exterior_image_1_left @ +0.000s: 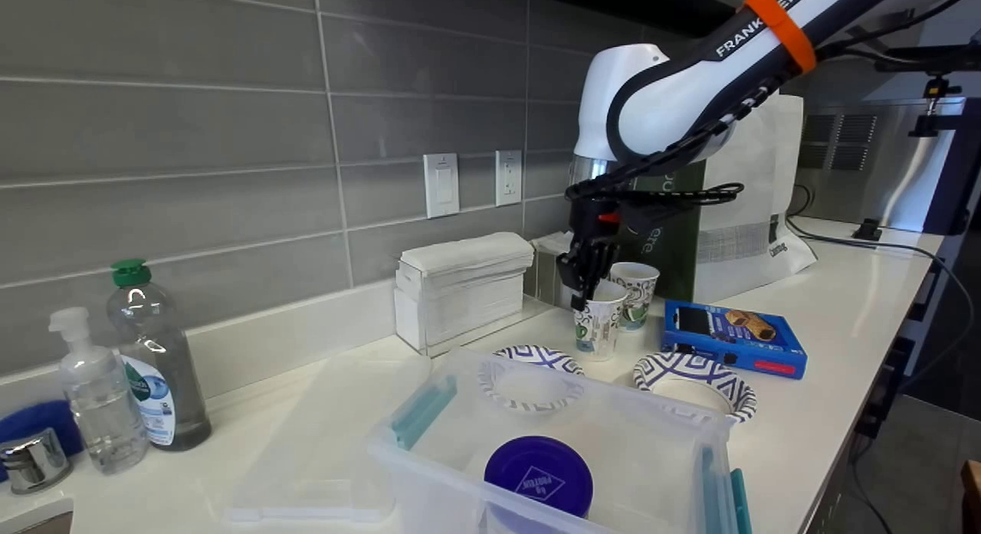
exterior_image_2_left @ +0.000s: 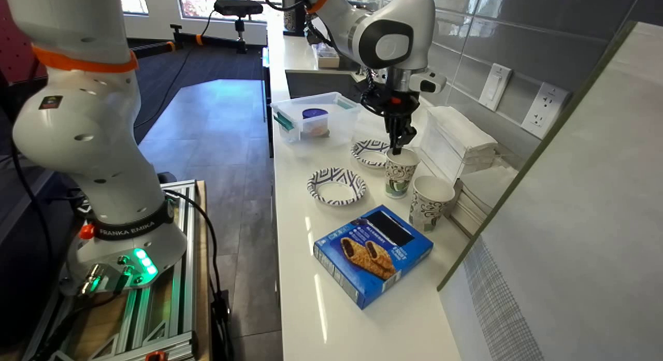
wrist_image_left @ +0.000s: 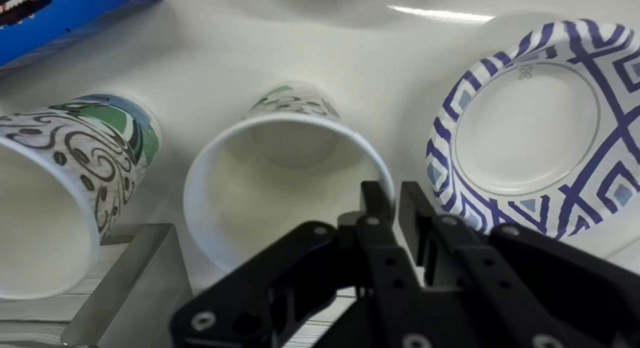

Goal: Put the cup on the left in the one on the right

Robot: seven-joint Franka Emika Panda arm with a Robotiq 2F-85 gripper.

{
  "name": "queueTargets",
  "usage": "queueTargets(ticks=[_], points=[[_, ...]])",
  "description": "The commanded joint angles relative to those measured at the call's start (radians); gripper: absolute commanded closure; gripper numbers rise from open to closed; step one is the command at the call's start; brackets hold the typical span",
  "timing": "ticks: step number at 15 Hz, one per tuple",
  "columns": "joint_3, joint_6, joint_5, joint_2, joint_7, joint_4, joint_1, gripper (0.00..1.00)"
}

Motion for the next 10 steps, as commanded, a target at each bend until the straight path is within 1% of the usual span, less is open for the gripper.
queueTargets(ticks=[1,6,10], points=[[-0.013,-0.024,-0.028,-0.002,0.053,0.017,0.015,1.00],[-0.030,-0.110,-0.124,-0.119,0.180,-0.003,0.021,0.99],[-0.011,-0.174,-0.182,-0.214,0.260,-0.018,0.016,0.99]])
